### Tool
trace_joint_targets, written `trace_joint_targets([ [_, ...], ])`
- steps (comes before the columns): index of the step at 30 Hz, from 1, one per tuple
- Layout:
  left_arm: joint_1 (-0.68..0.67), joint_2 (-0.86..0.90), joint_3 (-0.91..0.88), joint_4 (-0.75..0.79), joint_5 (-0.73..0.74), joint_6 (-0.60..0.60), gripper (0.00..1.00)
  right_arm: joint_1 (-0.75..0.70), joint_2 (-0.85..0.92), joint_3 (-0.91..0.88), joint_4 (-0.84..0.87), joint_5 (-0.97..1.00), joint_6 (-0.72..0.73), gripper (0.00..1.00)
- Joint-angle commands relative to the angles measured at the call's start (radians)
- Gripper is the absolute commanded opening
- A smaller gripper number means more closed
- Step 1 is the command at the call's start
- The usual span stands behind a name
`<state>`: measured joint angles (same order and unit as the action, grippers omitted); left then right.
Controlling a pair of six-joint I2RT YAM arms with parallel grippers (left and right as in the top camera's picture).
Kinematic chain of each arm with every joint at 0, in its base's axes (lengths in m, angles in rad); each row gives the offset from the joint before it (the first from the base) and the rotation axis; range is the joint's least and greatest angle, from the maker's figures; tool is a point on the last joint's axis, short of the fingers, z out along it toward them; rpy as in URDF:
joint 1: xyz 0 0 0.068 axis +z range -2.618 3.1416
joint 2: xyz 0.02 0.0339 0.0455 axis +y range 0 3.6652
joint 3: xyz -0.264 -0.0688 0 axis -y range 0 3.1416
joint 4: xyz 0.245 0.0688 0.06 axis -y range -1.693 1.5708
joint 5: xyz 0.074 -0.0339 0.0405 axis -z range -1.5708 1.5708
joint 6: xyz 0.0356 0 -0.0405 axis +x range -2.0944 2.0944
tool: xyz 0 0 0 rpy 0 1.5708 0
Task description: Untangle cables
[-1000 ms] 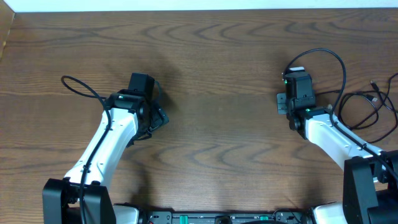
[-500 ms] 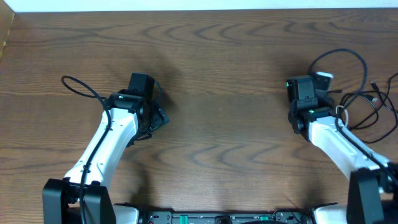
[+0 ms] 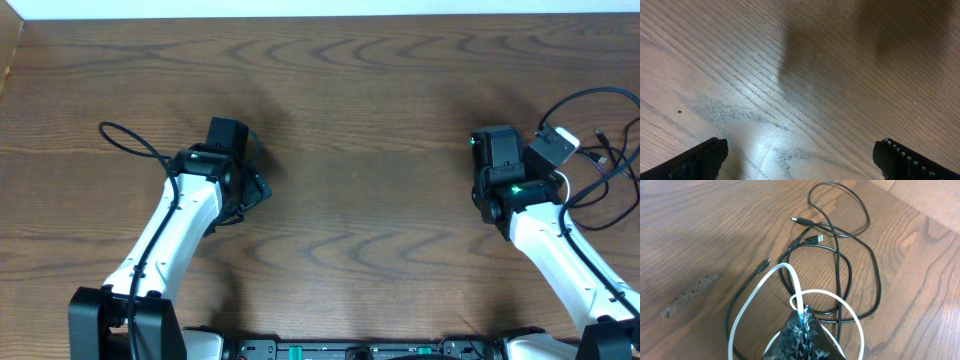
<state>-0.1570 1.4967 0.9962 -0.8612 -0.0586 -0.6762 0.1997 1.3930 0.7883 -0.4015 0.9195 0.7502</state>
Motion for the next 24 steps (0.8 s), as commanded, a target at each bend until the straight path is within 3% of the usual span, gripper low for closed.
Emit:
trace_joint_targets([
  [1,0.004,-0.001,0.004,-0.005,-0.014,0.01,0.98,-0.012,-0.005,-0.027,0.004,0.054,0.098,0.02],
  [14,0.004,-0.001,0.004,-0.005,-0.013,0.01,0.98,-0.155,-0.003,-0.219,0.327,-0.034,0.11,0.01],
  [18,0.004,-0.001,0.004,-0.005,-0.014,0.01,0.98,-0.17,-0.003,-0.22,0.339,-0.081,0.109,0.12],
  [24,0.004,-0.001,0.004,-0.006,-0.014,0.01,0.98,-0.17,-0.003,-0.22,0.343,-0.086,0.109,0.12],
])
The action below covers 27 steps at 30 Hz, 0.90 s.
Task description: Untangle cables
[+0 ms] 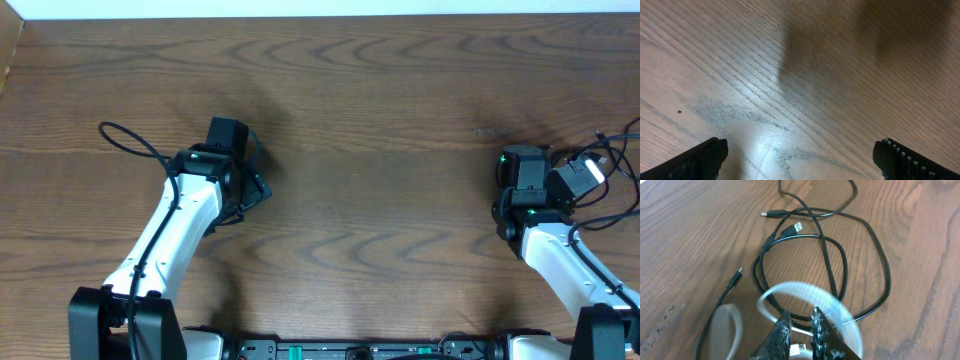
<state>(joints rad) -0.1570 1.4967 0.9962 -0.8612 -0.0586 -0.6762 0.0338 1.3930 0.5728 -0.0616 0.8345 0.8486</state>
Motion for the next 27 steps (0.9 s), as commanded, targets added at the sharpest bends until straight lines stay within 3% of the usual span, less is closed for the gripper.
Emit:
trace_joint_targets([
  [1,0.004,-0.001,0.004,-0.005,-0.014,0.01,0.98,-0.004,-0.003,-0.005,0.003,-0.004,0.011,0.15],
  [4,0.004,-0.001,0.004,-0.005,-0.014,0.01,0.98,-0.004,-0.003,-0.005,0.014,-0.03,0.011,0.32],
  [8,0.004,-0.001,0.004,-0.005,-0.013,0.01,0.98,-0.004,-0.003,-0.005,0.052,-0.124,0.005,0.44],
  [13,0.004,-0.001,0.004,-0.005,-0.013,0.01,0.98,-0.004,-0.003,-0.005,0.169,-0.393,-0.218,0.68],
  [18,0.004,-0.001,0.004,-0.005,-0.014,0.01,0.98,-0.004,-0.003,-0.005,0.231,-0.647,-0.418,0.75],
  [27,0.004,-0.001,0.004,-0.005,-0.013,0.01,0.98,0.0,-0.003,-0.005,0.237,-0.695,-0.446,0.81],
])
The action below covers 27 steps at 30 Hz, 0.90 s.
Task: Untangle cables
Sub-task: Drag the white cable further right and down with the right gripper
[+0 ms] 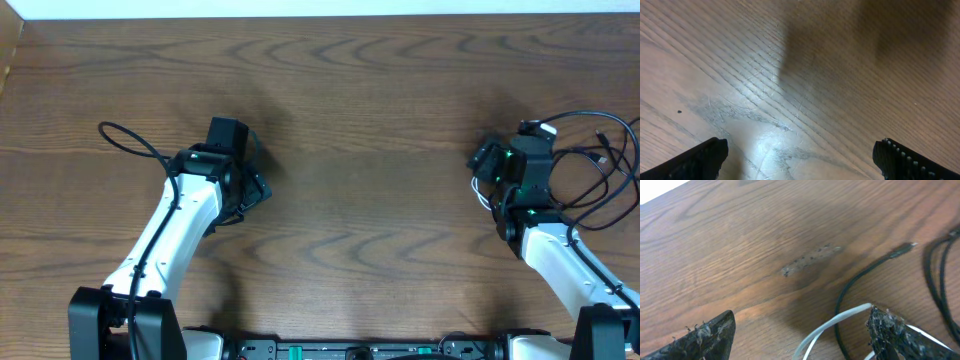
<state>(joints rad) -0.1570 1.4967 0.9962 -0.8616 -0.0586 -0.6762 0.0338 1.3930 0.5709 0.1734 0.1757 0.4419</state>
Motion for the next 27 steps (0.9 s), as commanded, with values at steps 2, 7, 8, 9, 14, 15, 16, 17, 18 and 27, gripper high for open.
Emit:
trace_joint_targets([
  [2,0.004,-0.001,0.004,-0.005,-0.013,0.01,0.98,0.0,0.001,-0.003,0.002,-0.036,-0.039,0.79],
  [7,0.004,-0.001,0.004,-0.005,-0.014,0.01,0.98,0.001,0.037,-0.003,0.007,-0.038,0.042,0.79],
  [8,0.004,-0.001,0.004,-0.005,-0.014,0.01,0.98,0.001,0.048,-0.003,0.013,-0.041,0.052,0.8],
  [9,0.004,-0.001,0.004,-0.005,-0.014,0.01,0.98,0.001,0.06,-0.003,0.021,-0.05,0.051,0.79],
  [14,0.004,-0.001,0.004,-0.005,-0.014,0.009,0.98,0.001,0.122,-0.003,0.069,-0.056,0.052,0.68],
  [15,0.004,-0.001,0.004,-0.005,-0.014,0.01,0.98,0.001,0.132,-0.003,0.079,-0.056,0.052,0.6],
  [16,0.004,-0.001,0.004,-0.005,-0.014,0.01,0.98,0.001,0.141,-0.003,0.085,-0.056,0.052,0.54],
  [17,0.004,-0.001,0.004,-0.005,-0.014,0.01,0.98,0.001,0.145,-0.003,0.085,-0.056,0.051,0.47],
  [18,0.004,-0.001,0.004,-0.005,-0.013,0.01,0.98,0.001,0.146,-0.003,0.085,-0.056,0.051,0.43],
  [27,0.004,-0.001,0.004,-0.005,-0.014,0.01,0.98,0.001,0.145,-0.003,0.089,-0.064,0.05,0.01],
])
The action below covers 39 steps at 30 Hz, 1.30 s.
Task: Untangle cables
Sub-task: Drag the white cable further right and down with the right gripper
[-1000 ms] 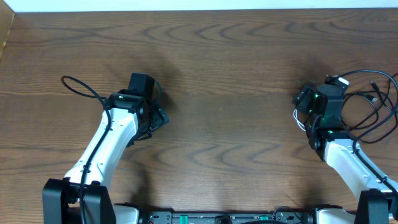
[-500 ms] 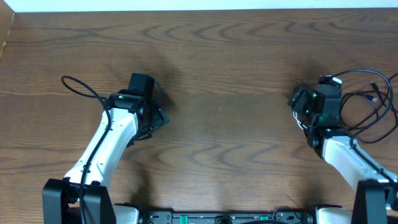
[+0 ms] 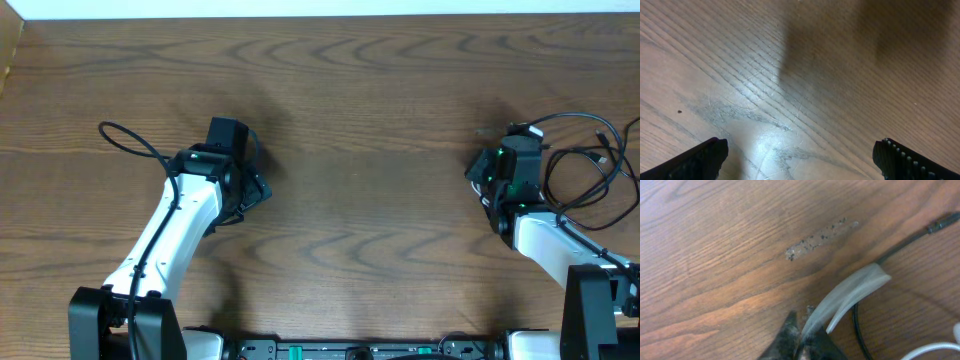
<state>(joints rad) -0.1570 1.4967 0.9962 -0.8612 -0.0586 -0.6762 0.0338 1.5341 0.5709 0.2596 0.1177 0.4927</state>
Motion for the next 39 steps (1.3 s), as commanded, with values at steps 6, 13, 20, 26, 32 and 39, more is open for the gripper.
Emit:
trace_joint_targets([
  [6,0.004,-0.001,0.004,-0.005,-0.013,0.01,0.98,0.001,-0.08,-0.003,-0.016,-0.217,-0.018,0.01],
  [13,0.004,-0.001,0.004,-0.005,-0.014,0.01,0.98,0.0,-0.266,-0.003,-0.077,-0.236,-0.082,0.01],
  [20,0.004,-0.001,0.004,-0.005,-0.014,0.01,0.98,0.0,-0.437,-0.003,-0.035,-0.034,-0.09,0.01],
  [26,0.004,-0.001,0.004,-0.005,-0.014,0.01,0.98,-0.002,-0.557,-0.003,-0.005,0.145,-0.179,0.01],
  [32,0.004,-0.001,0.004,-0.005,-0.013,0.01,0.98,-0.002,-0.684,-0.003,-0.003,0.267,-0.241,0.01],
  [39,0.004,-0.001,0.004,-0.005,-0.014,0.01,0.98,-0.002,-0.768,-0.003,0.02,0.457,-0.361,0.01],
])
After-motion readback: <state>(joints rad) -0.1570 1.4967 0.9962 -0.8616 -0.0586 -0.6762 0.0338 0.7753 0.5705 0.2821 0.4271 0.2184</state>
